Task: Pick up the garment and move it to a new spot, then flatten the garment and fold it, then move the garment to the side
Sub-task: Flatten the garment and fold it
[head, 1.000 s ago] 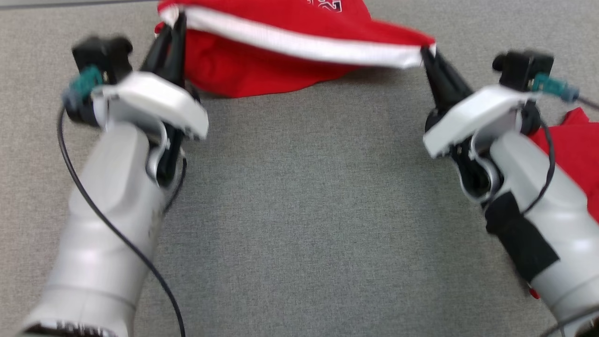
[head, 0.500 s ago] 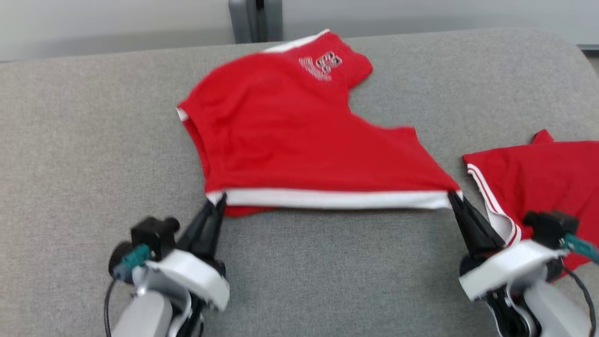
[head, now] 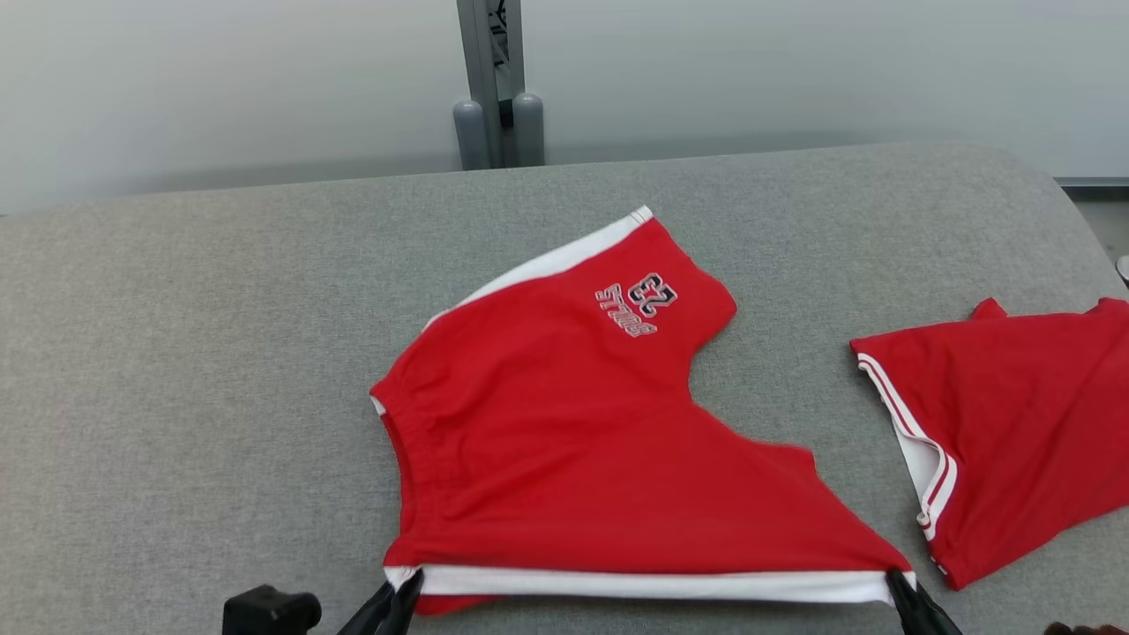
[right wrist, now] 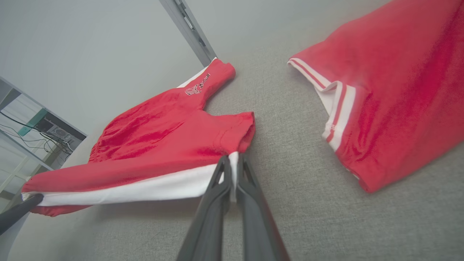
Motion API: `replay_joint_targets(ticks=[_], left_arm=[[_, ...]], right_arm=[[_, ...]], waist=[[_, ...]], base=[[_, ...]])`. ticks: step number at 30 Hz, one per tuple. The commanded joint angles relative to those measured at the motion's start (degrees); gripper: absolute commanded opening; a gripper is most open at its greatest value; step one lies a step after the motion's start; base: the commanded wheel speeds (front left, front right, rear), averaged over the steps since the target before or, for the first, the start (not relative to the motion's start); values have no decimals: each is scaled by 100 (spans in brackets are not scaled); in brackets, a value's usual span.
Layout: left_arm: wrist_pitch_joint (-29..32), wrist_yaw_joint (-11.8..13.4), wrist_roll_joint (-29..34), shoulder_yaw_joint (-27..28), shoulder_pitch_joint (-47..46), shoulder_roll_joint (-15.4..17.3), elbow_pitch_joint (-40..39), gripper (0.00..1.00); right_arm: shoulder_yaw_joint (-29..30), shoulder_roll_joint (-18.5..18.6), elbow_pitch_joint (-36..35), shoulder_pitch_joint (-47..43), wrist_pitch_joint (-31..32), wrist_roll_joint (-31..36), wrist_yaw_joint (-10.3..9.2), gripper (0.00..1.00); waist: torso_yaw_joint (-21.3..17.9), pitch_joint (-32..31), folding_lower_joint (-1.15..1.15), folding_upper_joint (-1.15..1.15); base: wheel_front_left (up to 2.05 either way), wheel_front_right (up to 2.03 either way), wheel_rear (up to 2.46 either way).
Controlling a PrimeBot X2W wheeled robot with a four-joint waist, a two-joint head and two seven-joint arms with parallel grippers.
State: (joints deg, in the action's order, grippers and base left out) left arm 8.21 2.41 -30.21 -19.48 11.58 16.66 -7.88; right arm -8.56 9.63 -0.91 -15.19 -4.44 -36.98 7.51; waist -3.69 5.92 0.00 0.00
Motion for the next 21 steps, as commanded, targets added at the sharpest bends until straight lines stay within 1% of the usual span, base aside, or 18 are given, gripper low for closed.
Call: replay_joint_targets(ticks=[1, 3, 6, 9, 11, 12, 14, 15, 16, 17, 18, 19, 20, 21], left_arm=[[129, 121, -49, 89, 169, 119, -246, 0], [313, 197, -108, 114, 404, 228, -572, 0], [466, 234, -166, 126, 546, 322, -933, 0], [507, 278, -158, 170, 445, 341, -1075, 0], [543, 282, -145, 165, 309, 320, -1069, 0], [542, 291, -129, 182, 240, 315, -1019, 0], [503, 268, -122, 201, 41, 279, -911, 0], [498, 248, -84, 199, -72, 288, -839, 0], [458, 228, -106, 210, -214, 232, -795, 0], [457, 211, -123, 210, -355, 204, -720, 0], [457, 211, -123, 210, -355, 204, -720, 0], [435, 145, -125, 185, -632, 154, -552, 0], [435, 145, -125, 185, -632, 154, -552, 0], [458, 76, -135, 140, -808, 132, -437, 0]], right_arm=[[216, -60, -282, -228, 172, 134, -3, 0], [424, -186, -721, -505, 445, 332, -3, 0], [712, -345, -1223, -671, 748, 509, -3, 0], [982, -456, -1503, -522, 911, 704, -4, 0], [1050, -471, -1591, -282, 980, 770, -4, 0], [1079, -404, -1565, -134, 1026, 852, -4, 0], [1121, -391, -1453, 229, 1021, 763, -10, 0], [1131, -234, -1323, 429, 1071, 883, -11, 0], [1138, -188, -1235, 653, 1041, 881, -20, 0], [1127, -198, -1113, 928, 1010, 810, -21, 0], [1127, -198, -1113, 928, 1010, 810, -21, 0], [1064, -31, -788, 1420, 1026, 808, -21, 0], [1064, -31, -788, 1420, 1026, 808, -21, 0], [1025, -21, -594, 1703, 1021, 721, -21, 0]], waist=[[17, -45, 0, 0], [19, -47, 0, 0], [53, -50, 0, 0], [130, -40, 0, 0], [185, -7, 0, 0], [201, -2, 0, 0], [272, 74, 0, 0], [298, 114, 0, 0], [350, 181, 0, 0], [388, 255, 0, 0], [388, 255, 0, 0], [469, 393, 0, 0], [469, 393, 0, 0], [521, 472, 0, 0]], base=[[0, 0, 0], [0, 0, 0], [0, 0, 0], [0, 0, 0], [0, 0, 0], [0, 0, 0], [0, 0, 0], [0, 0, 0], [0, 0, 0], [0, 0, 0], [0, 0, 0], [0, 0, 0], [0, 0, 0], [0, 0, 0]])
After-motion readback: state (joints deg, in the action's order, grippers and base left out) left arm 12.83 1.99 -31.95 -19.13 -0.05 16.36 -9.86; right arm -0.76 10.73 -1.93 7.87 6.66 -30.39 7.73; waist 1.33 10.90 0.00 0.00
